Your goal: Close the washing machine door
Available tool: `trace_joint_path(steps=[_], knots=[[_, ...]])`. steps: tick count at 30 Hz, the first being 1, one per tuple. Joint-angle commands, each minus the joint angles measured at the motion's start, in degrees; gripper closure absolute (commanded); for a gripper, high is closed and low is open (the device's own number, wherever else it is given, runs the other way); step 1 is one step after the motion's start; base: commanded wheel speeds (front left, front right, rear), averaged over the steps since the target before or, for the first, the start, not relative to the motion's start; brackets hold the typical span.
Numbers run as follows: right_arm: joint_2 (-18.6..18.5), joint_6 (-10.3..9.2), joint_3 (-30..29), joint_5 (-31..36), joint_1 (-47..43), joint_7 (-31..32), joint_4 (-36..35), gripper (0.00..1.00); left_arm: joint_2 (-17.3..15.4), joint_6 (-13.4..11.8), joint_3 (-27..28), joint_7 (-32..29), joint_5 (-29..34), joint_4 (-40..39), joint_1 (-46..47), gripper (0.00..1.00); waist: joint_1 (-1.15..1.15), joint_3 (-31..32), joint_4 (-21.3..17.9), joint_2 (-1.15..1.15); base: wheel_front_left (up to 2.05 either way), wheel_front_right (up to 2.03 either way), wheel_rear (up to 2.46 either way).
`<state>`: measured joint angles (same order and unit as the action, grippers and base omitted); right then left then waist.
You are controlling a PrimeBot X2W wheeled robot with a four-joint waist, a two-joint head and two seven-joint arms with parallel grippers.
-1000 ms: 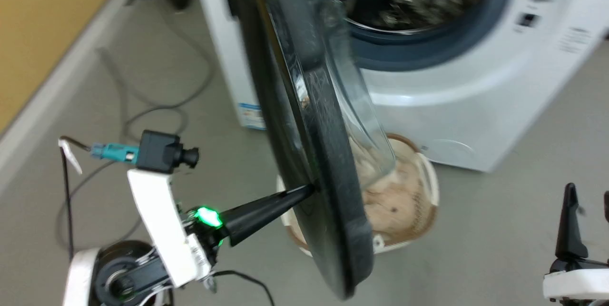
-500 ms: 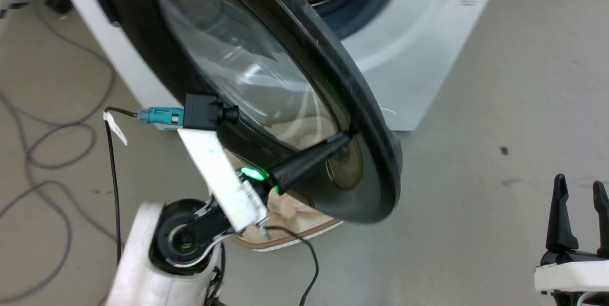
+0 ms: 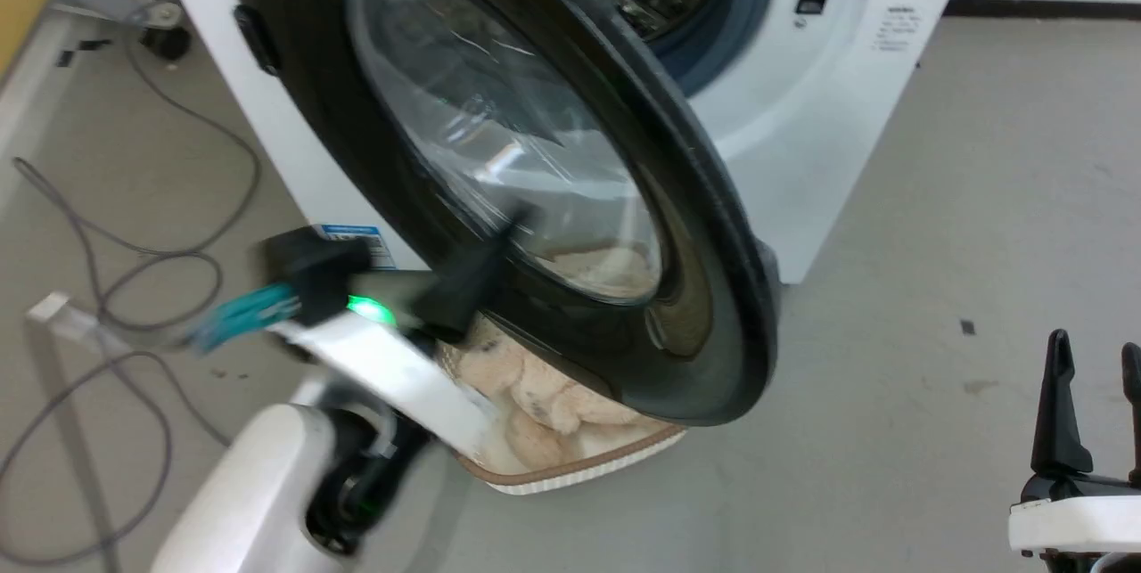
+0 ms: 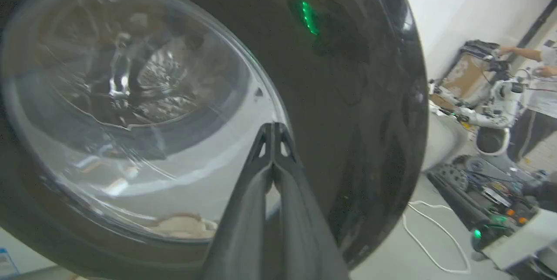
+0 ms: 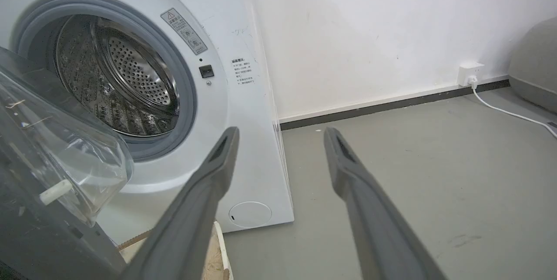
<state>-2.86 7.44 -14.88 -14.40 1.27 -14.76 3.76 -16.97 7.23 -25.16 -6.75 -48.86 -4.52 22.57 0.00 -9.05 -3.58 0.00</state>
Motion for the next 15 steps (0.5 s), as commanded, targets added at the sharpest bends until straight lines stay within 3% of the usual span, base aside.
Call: trace_joint_path(steps=[1, 3, 5, 6, 11, 15], knots=[[0.0, 0.05, 0.0, 0.5, -0.5, -0.2, -0.7, 0.0, -0.4, -1.5, 1.6, 7.4, 6.4, 2.7, 0.4, 1.0, 0.0, 1.1, 1.2, 0.0, 0.0, 0.0, 0.0], [0.0, 0.05, 0.4, 1.4, -0.5, -0.2, -1.7, 0.0, -0.4, -5.4, 3.0, 14.2, 12.9, 5.4, 0.6, 1.0, 0.0, 1.5, 1.6, 0.0, 0.0, 0.0, 0.0], [0.0, 0.05, 1.0, 2.6, -0.4, -0.2, -3.1, 0.0, -0.5, -9.6, 4.1, 18.6, 18.2, 7.3, 0.8, 0.45, 0.0, 1.7, 1.9, 0.0, 0.0, 0.0, 0.0], [0.0, 0.05, 1.1, 3.0, -0.3, -0.2, -3.8, 0.0, -0.4, -11.6, 5.0, 19.7, 20.1, 8.0, 0.7, 0.0, 0.0, 1.8, 2.0, 0.0, 0.0, 0.0, 0.0], [0.0, 0.05, 1.4, 4.0, 0.9, -0.2, -7.2, 0.0, -1.1, -20.6, 8.2, 21.6, 29.7, 9.5, -1.7, 0.0, 0.0, 2.4, 2.1, 0.0, 0.0, 0.0, 0.0], [0.0, 0.05, 2.6, 4.0, 1.8, -0.2, -9.9, 0.0, -1.1, -24.4, 9.5, 21.7, 34.7, 9.5, -5.3, 0.0, 0.0, 2.9, 1.9, 0.0, 0.0, 0.0, 0.0]])
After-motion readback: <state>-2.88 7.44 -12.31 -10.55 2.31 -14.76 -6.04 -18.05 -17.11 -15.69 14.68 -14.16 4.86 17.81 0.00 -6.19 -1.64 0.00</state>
